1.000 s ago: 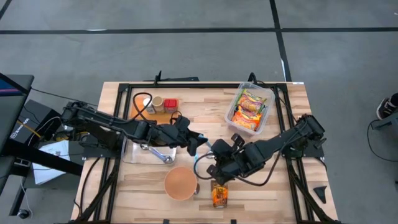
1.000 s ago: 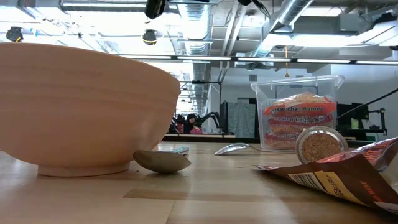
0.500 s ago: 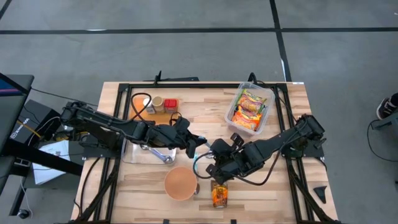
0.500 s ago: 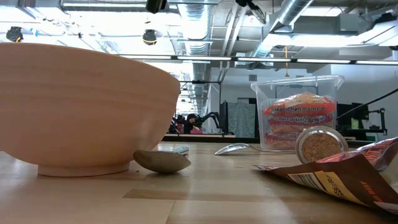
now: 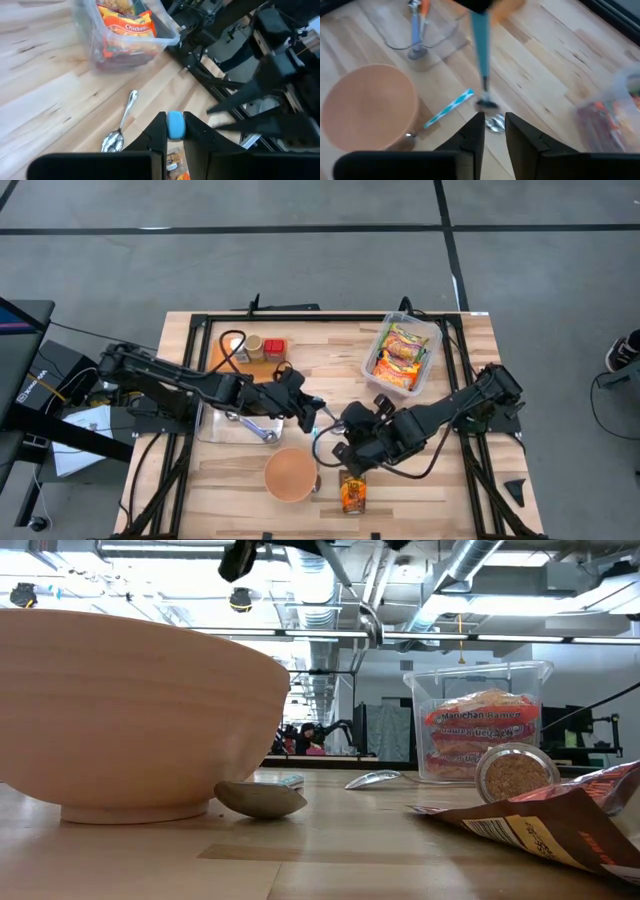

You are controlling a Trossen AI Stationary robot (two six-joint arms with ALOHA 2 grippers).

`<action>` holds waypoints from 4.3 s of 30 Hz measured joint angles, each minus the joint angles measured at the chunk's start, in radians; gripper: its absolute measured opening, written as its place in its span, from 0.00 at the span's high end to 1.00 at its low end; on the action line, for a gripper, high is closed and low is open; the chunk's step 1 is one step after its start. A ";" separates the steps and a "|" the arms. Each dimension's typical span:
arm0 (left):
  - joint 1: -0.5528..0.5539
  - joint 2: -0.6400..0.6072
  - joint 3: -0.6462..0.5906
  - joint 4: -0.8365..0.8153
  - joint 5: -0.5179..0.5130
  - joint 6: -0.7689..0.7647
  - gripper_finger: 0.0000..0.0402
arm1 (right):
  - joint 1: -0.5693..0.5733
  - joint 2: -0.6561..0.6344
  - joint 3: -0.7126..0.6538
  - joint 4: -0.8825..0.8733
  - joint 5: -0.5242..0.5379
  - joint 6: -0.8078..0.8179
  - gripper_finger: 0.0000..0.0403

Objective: Pick & Place Food Item
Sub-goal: Put the blue spoon into the bottom transparent bin, then put the brown seasoning bottle into the orange bin

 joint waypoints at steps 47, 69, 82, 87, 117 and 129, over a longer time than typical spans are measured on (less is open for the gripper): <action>-0.225 -0.059 0.049 -1.182 -0.088 -0.249 0.93 | 0.043 -0.027 -0.001 -0.220 0.042 0.192 0.80; -0.207 0.099 -0.090 -1.177 -0.075 -0.319 0.93 | 0.053 -0.027 -0.001 -0.209 0.069 0.201 0.80; -0.203 0.099 -0.156 -1.060 -0.071 -0.324 0.84 | 0.053 -0.026 -0.001 -0.209 0.069 0.201 0.80; -0.203 0.098 -0.156 -1.029 -0.066 -0.324 0.71 | 0.053 -0.026 -0.001 -0.209 0.069 0.201 0.80; -0.214 -0.099 -0.156 -0.763 -0.121 -0.209 0.58 | 0.051 -0.026 -0.001 -0.212 0.069 0.192 0.80; -0.228 -0.161 -0.156 -0.227 -0.128 0.248 0.60 | 0.066 -0.026 -0.001 -0.294 0.036 0.266 0.80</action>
